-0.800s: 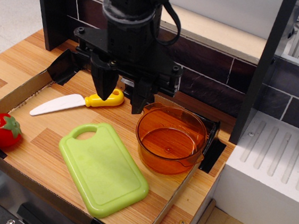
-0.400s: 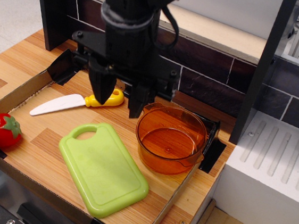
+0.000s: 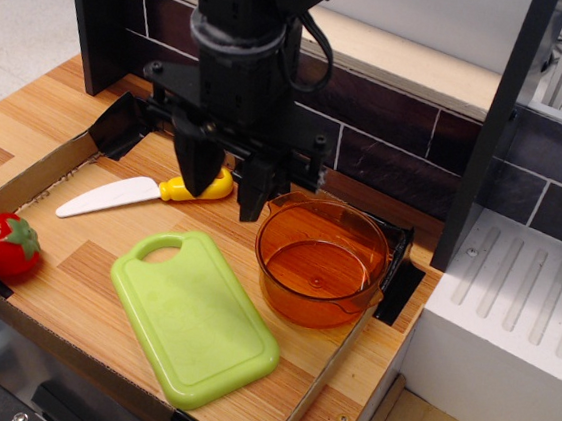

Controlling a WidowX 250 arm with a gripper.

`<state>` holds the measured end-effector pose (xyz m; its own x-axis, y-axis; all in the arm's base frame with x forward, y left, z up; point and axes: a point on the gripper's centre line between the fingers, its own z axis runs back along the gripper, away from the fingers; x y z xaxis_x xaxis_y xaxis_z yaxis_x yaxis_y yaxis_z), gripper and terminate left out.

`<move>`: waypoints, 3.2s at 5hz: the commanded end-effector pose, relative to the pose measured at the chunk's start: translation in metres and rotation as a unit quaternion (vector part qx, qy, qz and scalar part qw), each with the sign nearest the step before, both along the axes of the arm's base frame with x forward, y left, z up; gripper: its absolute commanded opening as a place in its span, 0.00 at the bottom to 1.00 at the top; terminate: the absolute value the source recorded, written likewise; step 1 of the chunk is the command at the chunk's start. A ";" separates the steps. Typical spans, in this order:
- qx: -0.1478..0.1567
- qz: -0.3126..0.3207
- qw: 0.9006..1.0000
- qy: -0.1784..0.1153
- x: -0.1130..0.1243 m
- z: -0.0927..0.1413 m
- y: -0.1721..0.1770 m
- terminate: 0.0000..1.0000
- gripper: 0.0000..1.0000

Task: Put knife on cutting board

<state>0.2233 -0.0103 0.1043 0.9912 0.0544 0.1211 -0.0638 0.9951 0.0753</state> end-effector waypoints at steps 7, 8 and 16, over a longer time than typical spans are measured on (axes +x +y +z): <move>-0.038 -0.348 0.937 0.003 0.058 -0.031 0.083 0.00 1.00; -0.025 -0.340 0.940 -0.008 0.063 -0.041 0.091 0.00 1.00; -0.014 -0.292 0.956 0.019 0.079 -0.083 0.101 0.00 0.00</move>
